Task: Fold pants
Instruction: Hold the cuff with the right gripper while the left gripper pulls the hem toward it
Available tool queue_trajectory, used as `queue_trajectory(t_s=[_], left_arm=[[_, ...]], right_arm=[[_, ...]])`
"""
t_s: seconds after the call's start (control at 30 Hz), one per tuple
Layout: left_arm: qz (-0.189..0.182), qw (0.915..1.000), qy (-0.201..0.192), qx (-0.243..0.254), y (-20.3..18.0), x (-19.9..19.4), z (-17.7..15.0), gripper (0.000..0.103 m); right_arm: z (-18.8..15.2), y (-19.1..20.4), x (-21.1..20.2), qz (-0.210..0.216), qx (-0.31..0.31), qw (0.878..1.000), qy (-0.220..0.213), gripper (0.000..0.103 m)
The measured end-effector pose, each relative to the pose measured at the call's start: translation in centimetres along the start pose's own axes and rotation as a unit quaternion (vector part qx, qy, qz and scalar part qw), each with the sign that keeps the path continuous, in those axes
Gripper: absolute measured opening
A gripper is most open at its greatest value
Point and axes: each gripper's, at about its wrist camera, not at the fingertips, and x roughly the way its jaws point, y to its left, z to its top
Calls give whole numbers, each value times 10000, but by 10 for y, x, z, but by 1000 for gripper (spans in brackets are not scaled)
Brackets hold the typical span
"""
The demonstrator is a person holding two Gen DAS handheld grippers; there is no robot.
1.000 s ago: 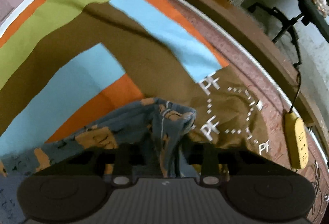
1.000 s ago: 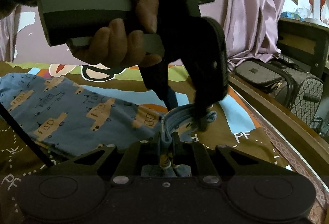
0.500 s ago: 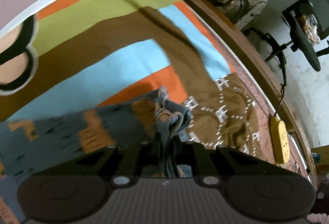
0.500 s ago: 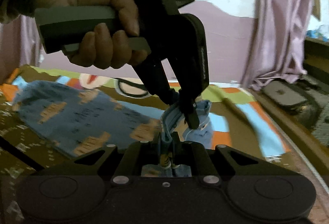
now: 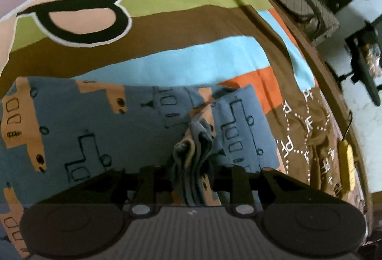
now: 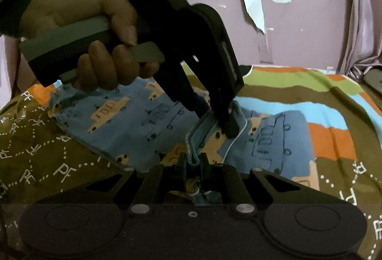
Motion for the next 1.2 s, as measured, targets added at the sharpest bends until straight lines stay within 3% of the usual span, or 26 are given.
queue_trajectory(t_s=[0.07,0.13,0.23,0.63,0.87,1.2], left_arm=[[-100,9999,-35,-61,5,1,-1,26],[-224,9997,-105,-18,8,0,-2,14],[-328,9993,-160,92,8,-3,-3,10],[-555,9977,-315,244,27,-23,-6,9],[-738,9958,-515,173,53,-43,-15,9],[-726,9951,-655,128,90,-70,-27,9]], right_arm=[[0,3,1,-69,3,10000,6,10],[1,4,0,-123,-13,9999,-1,10],[2,8,1,-224,-27,9997,2,10],[14,25,3,-378,-217,9990,-12,10],[25,47,8,-293,-322,9991,-17,10],[39,83,25,-27,-533,9986,-5,10]])
